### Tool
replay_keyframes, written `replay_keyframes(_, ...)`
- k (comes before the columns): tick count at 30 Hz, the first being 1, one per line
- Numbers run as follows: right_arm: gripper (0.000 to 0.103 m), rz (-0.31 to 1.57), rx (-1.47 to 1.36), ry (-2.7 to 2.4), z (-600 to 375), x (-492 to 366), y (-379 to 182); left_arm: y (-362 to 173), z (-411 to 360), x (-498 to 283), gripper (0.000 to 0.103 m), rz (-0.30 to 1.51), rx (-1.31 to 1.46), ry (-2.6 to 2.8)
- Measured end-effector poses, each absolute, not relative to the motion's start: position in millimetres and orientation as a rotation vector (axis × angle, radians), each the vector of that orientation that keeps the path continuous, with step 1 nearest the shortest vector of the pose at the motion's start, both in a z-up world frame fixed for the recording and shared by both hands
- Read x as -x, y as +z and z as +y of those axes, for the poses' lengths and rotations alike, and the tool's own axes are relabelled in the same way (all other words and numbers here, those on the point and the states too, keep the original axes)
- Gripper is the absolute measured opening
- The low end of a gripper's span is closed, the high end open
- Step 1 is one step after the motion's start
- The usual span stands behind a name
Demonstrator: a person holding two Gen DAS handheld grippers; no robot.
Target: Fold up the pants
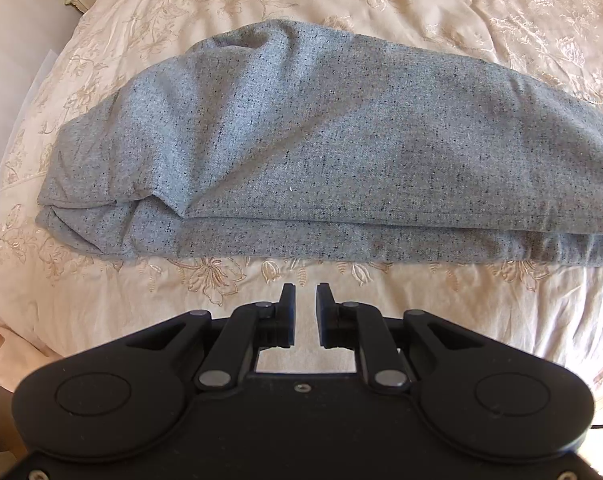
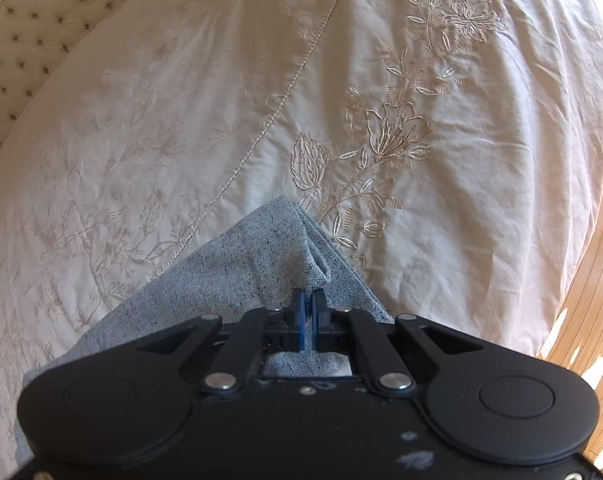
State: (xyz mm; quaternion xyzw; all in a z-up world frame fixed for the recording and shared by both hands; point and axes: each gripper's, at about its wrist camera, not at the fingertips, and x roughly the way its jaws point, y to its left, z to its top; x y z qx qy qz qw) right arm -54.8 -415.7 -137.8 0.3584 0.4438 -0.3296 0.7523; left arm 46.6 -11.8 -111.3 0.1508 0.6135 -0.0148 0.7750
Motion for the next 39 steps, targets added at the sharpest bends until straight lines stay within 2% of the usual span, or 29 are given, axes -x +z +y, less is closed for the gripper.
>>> replay_keyframes(6,0.004,1.110,-0.769,-0.750,-426.2,58.6,-191.9,-116.6,-19.5,-52.2,0.022,1.330,-0.352,-0.055)
replay_keyframes(10,0.003,1.138,-0.761,-0.760,-430.2,55.2,-199.0,-114.8,-18.6,-69.9,0.022,1.330,-0.300,-0.074)
replay_keyframes(13,0.002,1.143,-0.696,-0.756,-426.4,50.4,-196.4,-113.1,-10.3,-88.7,0.049,1.328,-0.209,-0.067)
replay_keyframes(18,0.002,1.161,-0.663,-0.756,-422.0,41.9,-199.8,-114.7,3.8,-114.8,0.049,1.319,-0.133,-0.019)
replay_keyframes(22,0.002,1.159,-0.681,-0.735,-424.5,46.1,-196.8,-121.1,37.6,-129.7,0.050,1.339,0.049,0.052)
replay_keyframes(26,0.002,1.160,-0.701,-0.722,-428.6,49.7,-195.7,-121.3,81.2,-136.4,0.061,1.293,0.201,0.194)
replay_keyframes(34,0.003,1.176,-0.694,-0.712,-429.2,48.7,-194.4,-129.6,129.2,-145.9,0.063,1.241,0.232,0.325)
replay_keyframes(39,0.003,1.181,-0.697,-0.706,-431.2,47.1,-193.4,-142.5,151.2,-146.0,0.068,1.237,0.273,0.391)
